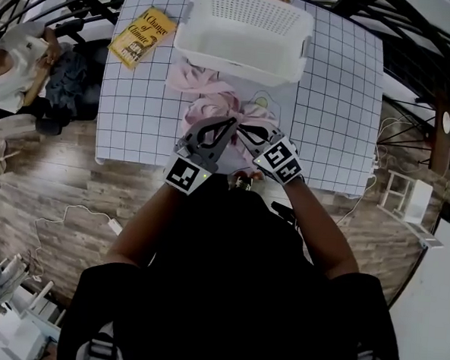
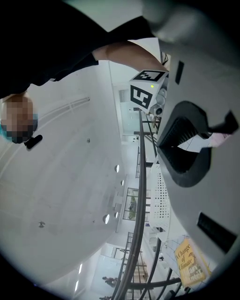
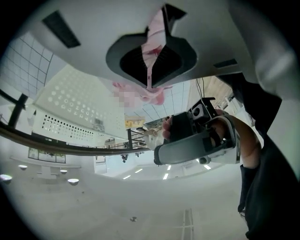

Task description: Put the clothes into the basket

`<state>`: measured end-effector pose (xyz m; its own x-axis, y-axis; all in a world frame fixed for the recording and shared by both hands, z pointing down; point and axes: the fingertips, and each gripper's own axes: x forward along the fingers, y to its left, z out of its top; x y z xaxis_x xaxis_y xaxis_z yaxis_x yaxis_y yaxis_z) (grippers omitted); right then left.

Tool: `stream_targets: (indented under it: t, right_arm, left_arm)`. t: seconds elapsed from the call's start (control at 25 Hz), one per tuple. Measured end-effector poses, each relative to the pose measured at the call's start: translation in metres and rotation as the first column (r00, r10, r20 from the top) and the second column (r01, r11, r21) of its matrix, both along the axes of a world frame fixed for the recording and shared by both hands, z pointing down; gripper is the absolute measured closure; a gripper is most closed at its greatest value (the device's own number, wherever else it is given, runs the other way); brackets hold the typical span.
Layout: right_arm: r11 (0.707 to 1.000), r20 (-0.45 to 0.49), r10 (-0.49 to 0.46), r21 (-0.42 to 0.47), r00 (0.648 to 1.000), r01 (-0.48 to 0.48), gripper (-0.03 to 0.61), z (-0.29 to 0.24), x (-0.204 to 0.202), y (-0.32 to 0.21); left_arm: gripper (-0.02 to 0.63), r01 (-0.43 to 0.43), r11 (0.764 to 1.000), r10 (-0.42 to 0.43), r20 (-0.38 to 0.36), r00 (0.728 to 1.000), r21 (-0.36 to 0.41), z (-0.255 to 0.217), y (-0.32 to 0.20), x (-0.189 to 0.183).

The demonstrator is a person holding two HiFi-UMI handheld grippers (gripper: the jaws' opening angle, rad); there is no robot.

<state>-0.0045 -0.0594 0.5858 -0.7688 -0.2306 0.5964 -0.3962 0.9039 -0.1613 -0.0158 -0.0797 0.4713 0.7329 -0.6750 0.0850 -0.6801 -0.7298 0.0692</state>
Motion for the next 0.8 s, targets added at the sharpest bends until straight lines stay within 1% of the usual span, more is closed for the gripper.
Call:
stream_targets:
  t: [0.08, 0.2, 0.32, 0.4, 0.48, 0.6, 0.68, 0.8]
  right_arm:
    - [1.0, -0.036, -0.021, -0.007, 0.999, 0.021, 0.539, 0.013, -0.003, -0.004]
    - [0.997, -0.099, -0.07, -0.032, 0.993, 0.067, 0.448, 0.031, -0.006, -0.008]
    - [0.991, -0.179, -0.127, -0.054, 0.976, 0.119, 0.417, 0.047, -0.007, -0.009]
    - [0.986, -0.212, -0.161, -0.073, 0.964, 0.149, 0.385, 0.057, -0.009, -0.007]
    - [0.979, -0.246, -0.197, -0.1, 0.949, 0.177, 0.352, 0.068, -0.01, -0.005]
    - [0.966, -0.31, -0.254, -0.128, 0.916, 0.225, 0.266, 0.084, -0.012, -0.003]
    - [0.957, -0.338, -0.288, -0.146, 0.896, 0.252, 0.239, 0.092, -0.015, -0.003]
    - [0.945, -0.362, -0.323, -0.176, 0.875, 0.276, 0.208, 0.102, -0.02, -0.005]
  left_arm:
    - [0.614, -0.002, 1.0, 0.002, -0.002, 1.0, -0.006, 0.005, -0.005, 0.0]
    - [0.614, -0.008, 1.0, 0.008, -0.006, 1.0, -0.006, 0.01, -0.012, 0.001]
    - [0.614, -0.009, 1.0, 0.009, -0.003, 1.0, 0.002, 0.014, -0.017, 0.0]
    - [0.614, -0.009, 1.0, 0.009, 0.003, 1.0, 0.007, 0.016, -0.02, -0.001]
    - [0.614, -0.007, 1.0, 0.007, 0.006, 1.0, 0.0, 0.019, -0.022, -0.004]
    - [0.614, 0.003, 1.0, -0.003, 0.002, 1.0, -0.012, 0.024, -0.025, -0.007]
    - [0.614, 0.007, 1.0, -0.007, 0.003, 1.0, -0.016, 0.026, -0.027, -0.01]
    - [0.614, -0.003, 1.0, 0.003, 0.014, 1.0, -0.02, 0.029, -0.028, -0.011]
